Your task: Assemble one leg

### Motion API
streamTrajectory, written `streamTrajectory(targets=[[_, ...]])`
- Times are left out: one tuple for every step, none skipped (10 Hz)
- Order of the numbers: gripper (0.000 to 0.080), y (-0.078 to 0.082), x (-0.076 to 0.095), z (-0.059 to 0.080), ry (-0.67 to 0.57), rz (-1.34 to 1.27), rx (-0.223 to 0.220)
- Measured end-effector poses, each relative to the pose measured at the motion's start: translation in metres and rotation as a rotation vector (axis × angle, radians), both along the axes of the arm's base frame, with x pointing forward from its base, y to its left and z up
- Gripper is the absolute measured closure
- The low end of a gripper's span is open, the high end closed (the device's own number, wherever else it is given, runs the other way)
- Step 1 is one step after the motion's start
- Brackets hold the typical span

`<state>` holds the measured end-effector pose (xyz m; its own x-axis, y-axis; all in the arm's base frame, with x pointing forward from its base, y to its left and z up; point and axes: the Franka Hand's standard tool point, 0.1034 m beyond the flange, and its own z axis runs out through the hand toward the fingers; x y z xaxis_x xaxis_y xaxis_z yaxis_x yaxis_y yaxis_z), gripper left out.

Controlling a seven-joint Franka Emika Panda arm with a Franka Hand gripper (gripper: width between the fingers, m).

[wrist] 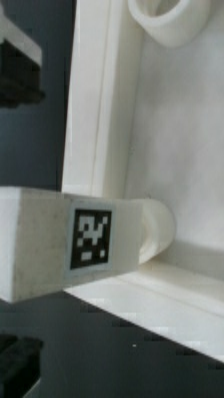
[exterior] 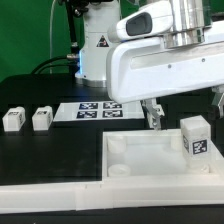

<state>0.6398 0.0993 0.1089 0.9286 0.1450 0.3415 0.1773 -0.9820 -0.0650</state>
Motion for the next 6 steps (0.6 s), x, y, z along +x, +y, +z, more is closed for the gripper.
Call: streamTrajectory(targets=[[0.0151, -0.001, -0.018, -0.012, 0.126, 0.010, -0.008], [0.0151, 0.001, -0.022, -0.017, 0.184, 0.011, -0.009], [0.0151, 0.003, -0.010, -0.006, 0.185, 0.001, -0.003], [0.0151, 0.005, -0.015, -0.005, 0.295, 0.009, -0.006], [0.0151, 0.006, -0.014, -0.008, 0.413, 0.019, -0.008], [0.0151, 0.010, -0.014, -0.011, 0.526, 0.023, -0.008]])
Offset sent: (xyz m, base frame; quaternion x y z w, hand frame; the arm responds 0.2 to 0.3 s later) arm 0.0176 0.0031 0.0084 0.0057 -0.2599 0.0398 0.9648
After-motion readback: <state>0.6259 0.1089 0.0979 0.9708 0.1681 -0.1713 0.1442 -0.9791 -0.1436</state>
